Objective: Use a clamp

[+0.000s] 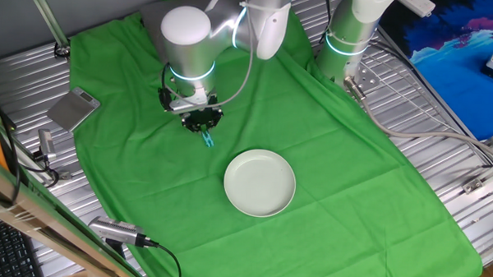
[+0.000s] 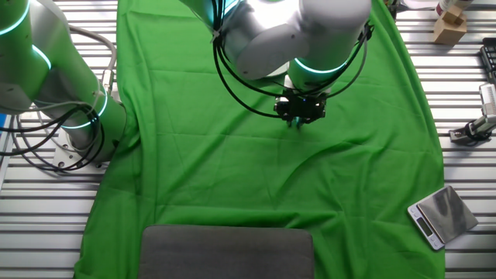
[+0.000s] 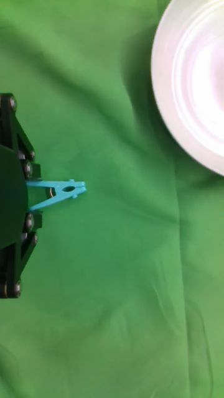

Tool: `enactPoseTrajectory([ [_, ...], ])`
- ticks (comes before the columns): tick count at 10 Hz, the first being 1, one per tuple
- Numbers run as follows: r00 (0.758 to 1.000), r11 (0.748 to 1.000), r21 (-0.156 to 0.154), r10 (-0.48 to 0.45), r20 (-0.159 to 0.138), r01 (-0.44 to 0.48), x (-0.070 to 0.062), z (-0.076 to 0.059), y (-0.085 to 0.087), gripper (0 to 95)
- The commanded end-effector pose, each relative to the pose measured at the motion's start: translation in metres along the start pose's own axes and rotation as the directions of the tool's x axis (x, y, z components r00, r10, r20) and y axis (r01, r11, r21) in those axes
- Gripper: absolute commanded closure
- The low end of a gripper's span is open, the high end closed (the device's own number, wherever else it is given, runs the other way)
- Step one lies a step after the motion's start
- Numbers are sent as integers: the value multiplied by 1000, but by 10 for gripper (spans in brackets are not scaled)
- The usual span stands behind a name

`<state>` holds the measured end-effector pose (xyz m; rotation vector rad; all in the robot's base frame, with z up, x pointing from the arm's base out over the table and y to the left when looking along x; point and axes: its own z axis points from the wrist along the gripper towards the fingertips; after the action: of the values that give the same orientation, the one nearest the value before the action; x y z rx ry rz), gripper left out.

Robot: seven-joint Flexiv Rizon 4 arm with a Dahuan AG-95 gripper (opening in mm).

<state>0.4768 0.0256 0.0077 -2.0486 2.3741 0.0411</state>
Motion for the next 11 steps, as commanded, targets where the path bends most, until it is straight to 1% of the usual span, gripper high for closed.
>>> enactPoseTrajectory([
  [1,1000,1000,-1,14,8,-14,0,0,0,950],
  [2,1000,1000,-2,29,10,-29,0,-1,0,950],
  [3,998,998,-10,59,12,-59,0,-4,-1,950],
  [5,995,994,-34,103,6,-103,-1,-12,-1,950],
  [6,992,991,-51,126,5,-126,-1,-19,0,950],
  [7,987,984,-89,158,15,-156,-1,-25,0,950],
  [8,984,977,-114,180,8,-178,-2,-30,0,950],
  [9,971,958,-160,239,-13,-238,-2,-38,1,950],
  [11,950,925,-218,310,-40,-311,-3,-46,3,950],
])
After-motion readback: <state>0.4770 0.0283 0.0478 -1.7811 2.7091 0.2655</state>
